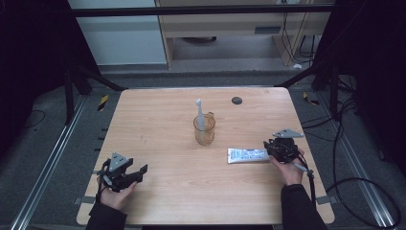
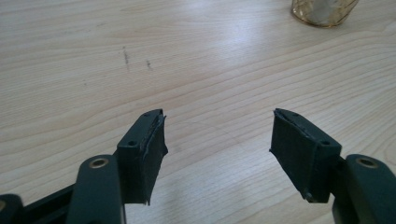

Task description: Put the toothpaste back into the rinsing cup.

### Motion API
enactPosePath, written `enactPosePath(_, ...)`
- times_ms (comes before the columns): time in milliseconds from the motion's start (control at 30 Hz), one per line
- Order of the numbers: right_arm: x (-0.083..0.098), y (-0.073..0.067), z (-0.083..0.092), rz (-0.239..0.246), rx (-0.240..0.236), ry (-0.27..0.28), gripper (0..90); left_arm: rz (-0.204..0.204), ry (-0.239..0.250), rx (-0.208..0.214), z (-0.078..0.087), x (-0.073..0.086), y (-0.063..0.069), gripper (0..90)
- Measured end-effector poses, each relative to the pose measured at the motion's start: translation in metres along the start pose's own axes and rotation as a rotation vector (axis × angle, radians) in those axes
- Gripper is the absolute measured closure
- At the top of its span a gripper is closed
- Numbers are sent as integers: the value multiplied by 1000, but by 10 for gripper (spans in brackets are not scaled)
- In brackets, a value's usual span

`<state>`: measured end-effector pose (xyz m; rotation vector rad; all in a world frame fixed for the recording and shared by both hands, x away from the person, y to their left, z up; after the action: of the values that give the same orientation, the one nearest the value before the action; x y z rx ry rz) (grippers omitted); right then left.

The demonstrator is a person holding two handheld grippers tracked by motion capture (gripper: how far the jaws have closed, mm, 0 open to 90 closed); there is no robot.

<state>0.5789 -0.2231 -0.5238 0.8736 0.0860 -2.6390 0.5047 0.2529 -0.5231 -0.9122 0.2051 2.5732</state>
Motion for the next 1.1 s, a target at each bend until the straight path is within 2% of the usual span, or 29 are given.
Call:
enactPosePath(167,6,5,-13,-10,-10,-62,827,29,0,-13,0,2,-10,349)
enactPosePath(333,7,5,-13,-6,-27,-72,896,43,-4,-17,0,4,-16,350)
enactPosePath(500,10,1,-11,7,-38,-90,900,53,-13,-20,-1,6,-21,351)
enactPosePath(633,14,-3,-9,20,-45,-112,900,51,-20,-19,-3,7,-22,353)
enactPosePath(1100,32,-14,5,48,-86,-138,899,57,-28,-15,-3,9,-22,358)
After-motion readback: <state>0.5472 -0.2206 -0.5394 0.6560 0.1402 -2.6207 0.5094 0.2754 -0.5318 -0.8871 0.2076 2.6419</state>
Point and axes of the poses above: each handheld gripper's, and its own axes: z roughly backward along the jaws, x roughly out of its underside, y roughly to its right, the point moved 9 cm from there along -z, roughly forward along the jaws, and after that the axes turned 15 degrees about -y, right-handed, at the moved point
